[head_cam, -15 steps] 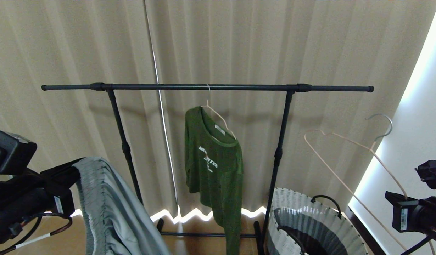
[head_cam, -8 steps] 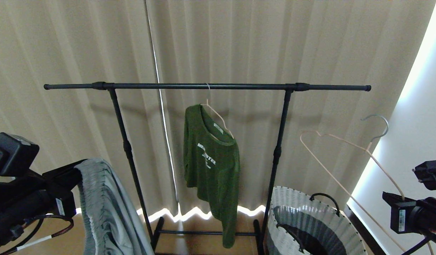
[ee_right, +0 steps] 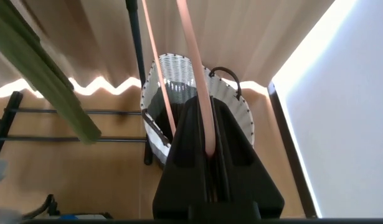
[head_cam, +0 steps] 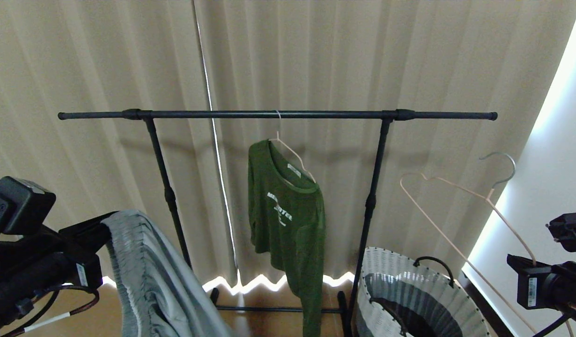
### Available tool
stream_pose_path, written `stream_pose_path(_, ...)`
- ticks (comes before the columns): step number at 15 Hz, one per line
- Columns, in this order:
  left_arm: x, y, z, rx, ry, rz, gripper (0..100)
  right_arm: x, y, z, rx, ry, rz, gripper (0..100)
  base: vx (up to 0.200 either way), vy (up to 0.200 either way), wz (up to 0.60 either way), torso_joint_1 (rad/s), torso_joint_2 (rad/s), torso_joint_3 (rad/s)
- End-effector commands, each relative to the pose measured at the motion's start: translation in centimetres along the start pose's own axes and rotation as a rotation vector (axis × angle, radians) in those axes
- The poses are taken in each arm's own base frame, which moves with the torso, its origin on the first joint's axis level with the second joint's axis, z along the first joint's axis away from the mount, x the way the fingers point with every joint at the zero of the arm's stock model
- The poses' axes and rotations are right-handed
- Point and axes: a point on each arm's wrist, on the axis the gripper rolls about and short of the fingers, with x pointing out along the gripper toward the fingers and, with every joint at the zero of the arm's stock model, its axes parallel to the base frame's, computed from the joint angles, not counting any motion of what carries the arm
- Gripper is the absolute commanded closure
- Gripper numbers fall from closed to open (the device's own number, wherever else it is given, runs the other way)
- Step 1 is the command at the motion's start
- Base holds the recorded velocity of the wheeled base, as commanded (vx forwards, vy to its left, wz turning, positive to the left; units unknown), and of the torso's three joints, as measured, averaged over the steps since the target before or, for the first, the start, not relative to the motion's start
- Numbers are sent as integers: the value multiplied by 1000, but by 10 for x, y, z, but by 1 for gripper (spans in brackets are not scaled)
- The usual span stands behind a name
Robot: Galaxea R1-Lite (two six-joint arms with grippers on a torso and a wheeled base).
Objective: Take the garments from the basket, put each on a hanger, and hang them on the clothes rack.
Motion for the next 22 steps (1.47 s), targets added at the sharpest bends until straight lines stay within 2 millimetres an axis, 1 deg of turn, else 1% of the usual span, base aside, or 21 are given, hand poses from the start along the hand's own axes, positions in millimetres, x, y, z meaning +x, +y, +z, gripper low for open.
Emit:
stream_pose_path(1, -1, 0, 0, 0, -3, 0, 100, 0, 0, 0, -2, -2, 2, 100, 0, 200, 0, 12, 2, -2)
stream_pose_path(9, -1, 0, 0, 1, -5, 3, 100, -3, 4, -1, -13, -8, 25, 100, 0, 200, 0, 3, 0, 2)
stream_pose_path(22, -2, -1, -3, 8, 8, -1, 100, -5, 6, -3, -20, -4, 44, 100, 0, 0, 0, 0, 0, 0)
